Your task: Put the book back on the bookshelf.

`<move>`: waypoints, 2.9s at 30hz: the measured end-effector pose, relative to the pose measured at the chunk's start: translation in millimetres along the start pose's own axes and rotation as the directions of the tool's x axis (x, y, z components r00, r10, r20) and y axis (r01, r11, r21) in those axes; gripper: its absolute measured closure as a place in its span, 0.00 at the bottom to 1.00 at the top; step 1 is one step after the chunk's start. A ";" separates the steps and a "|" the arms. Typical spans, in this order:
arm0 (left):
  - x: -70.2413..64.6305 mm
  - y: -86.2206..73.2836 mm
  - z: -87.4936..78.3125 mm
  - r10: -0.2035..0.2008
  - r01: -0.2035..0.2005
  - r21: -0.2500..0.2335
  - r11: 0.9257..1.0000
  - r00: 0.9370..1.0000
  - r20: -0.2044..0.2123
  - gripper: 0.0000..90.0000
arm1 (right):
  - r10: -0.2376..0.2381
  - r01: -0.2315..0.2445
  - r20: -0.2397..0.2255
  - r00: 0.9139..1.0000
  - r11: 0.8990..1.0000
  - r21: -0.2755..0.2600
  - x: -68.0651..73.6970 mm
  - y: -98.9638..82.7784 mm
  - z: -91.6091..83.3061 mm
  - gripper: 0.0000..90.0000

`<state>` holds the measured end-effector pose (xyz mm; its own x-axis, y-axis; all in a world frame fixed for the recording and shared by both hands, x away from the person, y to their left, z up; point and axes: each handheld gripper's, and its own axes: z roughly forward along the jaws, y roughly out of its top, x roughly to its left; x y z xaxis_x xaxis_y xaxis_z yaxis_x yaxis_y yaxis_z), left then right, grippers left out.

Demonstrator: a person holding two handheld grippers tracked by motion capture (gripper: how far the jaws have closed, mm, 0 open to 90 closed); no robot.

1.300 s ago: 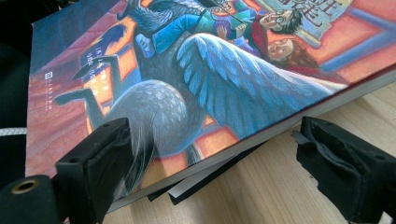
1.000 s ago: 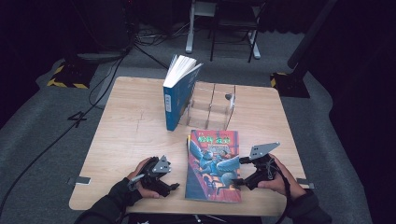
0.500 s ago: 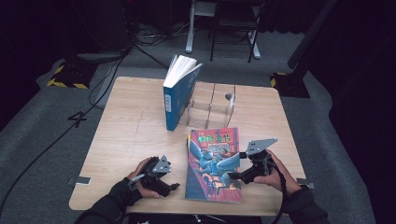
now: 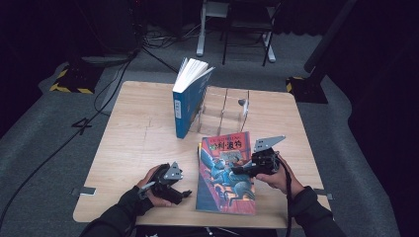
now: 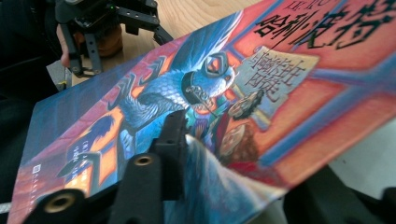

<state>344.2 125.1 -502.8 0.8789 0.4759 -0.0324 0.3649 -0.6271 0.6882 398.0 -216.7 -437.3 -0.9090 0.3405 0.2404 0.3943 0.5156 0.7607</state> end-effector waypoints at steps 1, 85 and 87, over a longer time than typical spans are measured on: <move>2.2 1.8 0.7 -0.006 0.006 0.001 1.000 1.000 0.001 0.23 | -0.017 0.017 0.012 1.000 1.000 -0.004 1.6 1.0 0.9 0.74; 65.8 135.6 -53.2 0.001 -0.011 -0.359 0.933 1.000 -0.028 0.96 | -0.263 0.313 0.219 0.940 0.920 -0.236 30.3 36.1 -35.4 0.87; 65.4 138.8 -55.7 0.008 -0.018 -0.365 0.931 1.000 -0.027 0.97 | -0.261 0.314 0.226 0.938 0.918 -0.242 29.5 36.6 -36.0 0.87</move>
<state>435.2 103.5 -369.0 0.8732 0.4874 -0.0070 0.2120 -0.3669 0.9058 380.8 -216.1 -380.6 -0.9255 0.3626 -0.1094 0.0441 0.3902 0.9197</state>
